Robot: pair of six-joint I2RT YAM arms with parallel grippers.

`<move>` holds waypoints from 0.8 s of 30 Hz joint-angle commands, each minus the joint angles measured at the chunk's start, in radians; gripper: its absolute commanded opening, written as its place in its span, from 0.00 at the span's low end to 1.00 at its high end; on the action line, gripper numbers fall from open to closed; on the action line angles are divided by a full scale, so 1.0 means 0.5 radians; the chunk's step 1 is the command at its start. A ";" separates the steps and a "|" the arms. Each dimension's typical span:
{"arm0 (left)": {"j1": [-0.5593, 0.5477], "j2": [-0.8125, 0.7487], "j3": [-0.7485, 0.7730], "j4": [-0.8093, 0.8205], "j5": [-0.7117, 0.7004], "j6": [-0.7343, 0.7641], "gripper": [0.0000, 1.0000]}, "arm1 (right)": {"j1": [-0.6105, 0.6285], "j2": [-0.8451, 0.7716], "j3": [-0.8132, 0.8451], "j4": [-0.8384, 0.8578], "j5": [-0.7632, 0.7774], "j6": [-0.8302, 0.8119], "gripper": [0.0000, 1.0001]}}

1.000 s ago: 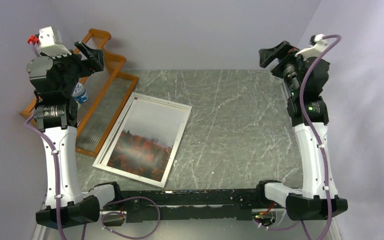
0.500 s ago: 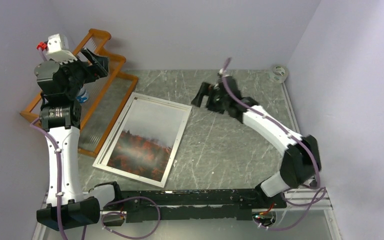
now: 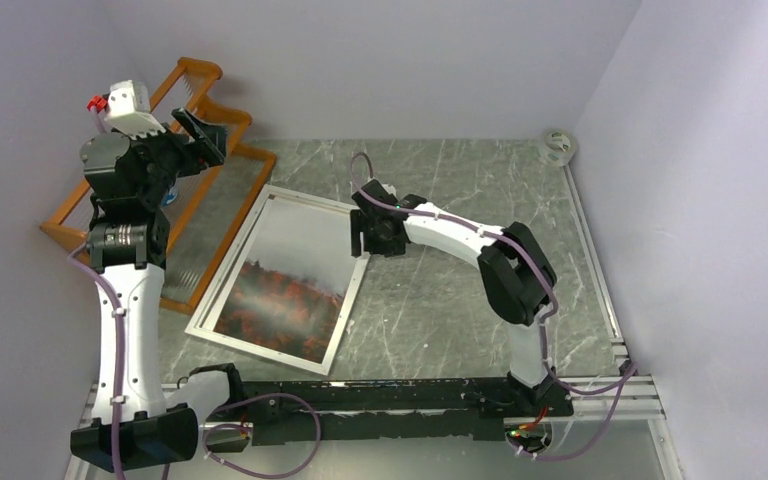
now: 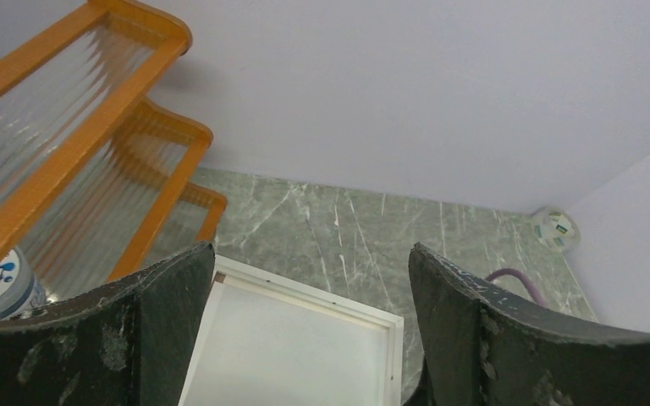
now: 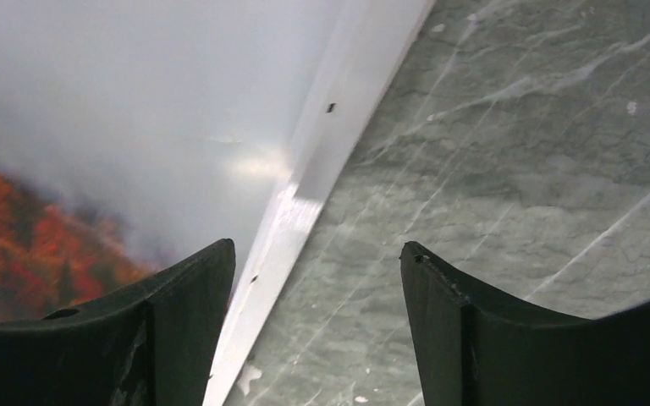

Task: Put the photo into the frame
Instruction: Move the photo frame to the center of the board.

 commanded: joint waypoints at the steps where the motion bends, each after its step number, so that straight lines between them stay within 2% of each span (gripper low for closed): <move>1: -0.053 -0.037 -0.024 0.030 -0.025 0.052 0.90 | 0.023 0.096 0.135 -0.112 0.156 0.063 0.74; 10: -0.131 -0.035 -0.029 0.005 -0.101 0.103 0.90 | 0.070 0.261 0.229 -0.110 0.178 0.127 0.68; 17: -0.178 -0.040 -0.041 -0.017 -0.169 0.145 0.90 | 0.075 0.307 0.259 -0.183 0.259 0.188 0.50; 24: -0.215 -0.038 -0.038 -0.026 -0.220 0.195 0.90 | 0.066 0.369 0.332 -0.187 0.191 0.290 0.38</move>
